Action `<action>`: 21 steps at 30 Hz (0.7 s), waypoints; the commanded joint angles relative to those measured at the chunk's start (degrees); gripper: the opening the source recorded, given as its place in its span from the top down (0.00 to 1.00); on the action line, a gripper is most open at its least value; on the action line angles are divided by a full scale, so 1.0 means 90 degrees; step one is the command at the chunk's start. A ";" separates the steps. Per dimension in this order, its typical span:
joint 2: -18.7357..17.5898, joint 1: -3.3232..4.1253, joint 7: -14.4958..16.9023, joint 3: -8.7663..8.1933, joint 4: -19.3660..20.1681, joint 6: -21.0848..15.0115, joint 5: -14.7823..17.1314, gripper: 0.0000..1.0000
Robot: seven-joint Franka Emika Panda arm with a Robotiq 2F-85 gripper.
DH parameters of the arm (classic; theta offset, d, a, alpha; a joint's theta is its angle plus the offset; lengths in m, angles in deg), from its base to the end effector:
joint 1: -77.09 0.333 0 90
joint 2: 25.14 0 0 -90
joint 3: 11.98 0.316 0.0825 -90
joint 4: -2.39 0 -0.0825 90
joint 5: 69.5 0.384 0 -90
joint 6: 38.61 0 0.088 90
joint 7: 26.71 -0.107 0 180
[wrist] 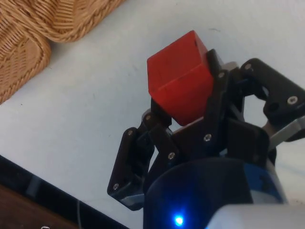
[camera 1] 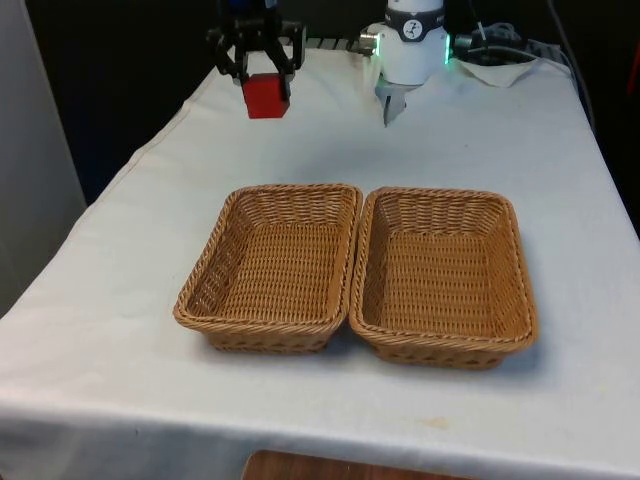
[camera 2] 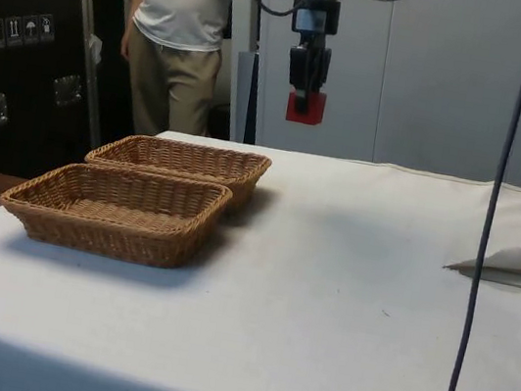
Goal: Pick up the red cube and place it into the right basket.
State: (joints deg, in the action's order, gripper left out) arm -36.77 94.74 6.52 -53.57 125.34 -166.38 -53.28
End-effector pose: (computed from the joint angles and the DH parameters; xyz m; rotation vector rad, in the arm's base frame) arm 0.5103 -0.2119 0.3260 -3.0413 0.0191 0.0142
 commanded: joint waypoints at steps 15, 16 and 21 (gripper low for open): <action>-0.0637 0.0006 -0.0032 0.0038 -0.0936 0.0579 0.0089 0.98; -0.0789 -0.0019 -0.0032 0.0089 -0.1120 0.0700 0.0172 0.98; -0.1133 -0.0019 -0.0038 0.0127 -0.1547 0.0828 0.0331 0.98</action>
State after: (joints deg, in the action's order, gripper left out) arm -46.45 94.79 6.29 -52.77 112.22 -159.73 -50.70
